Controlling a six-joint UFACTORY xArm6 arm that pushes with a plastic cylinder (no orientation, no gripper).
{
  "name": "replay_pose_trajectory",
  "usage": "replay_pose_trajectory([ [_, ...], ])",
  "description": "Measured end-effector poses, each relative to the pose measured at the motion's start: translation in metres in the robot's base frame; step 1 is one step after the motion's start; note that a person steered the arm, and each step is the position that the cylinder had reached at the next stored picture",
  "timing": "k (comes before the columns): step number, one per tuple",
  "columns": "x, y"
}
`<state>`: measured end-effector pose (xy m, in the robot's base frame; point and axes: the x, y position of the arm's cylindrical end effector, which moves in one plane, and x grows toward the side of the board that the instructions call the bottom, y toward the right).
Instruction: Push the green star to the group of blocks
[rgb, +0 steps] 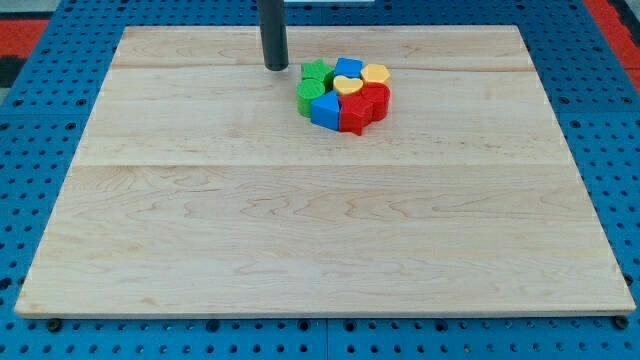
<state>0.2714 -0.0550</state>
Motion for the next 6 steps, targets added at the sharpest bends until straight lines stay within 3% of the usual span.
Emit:
replay_pose_trajectory([
  [6, 0.006, 0.025],
])
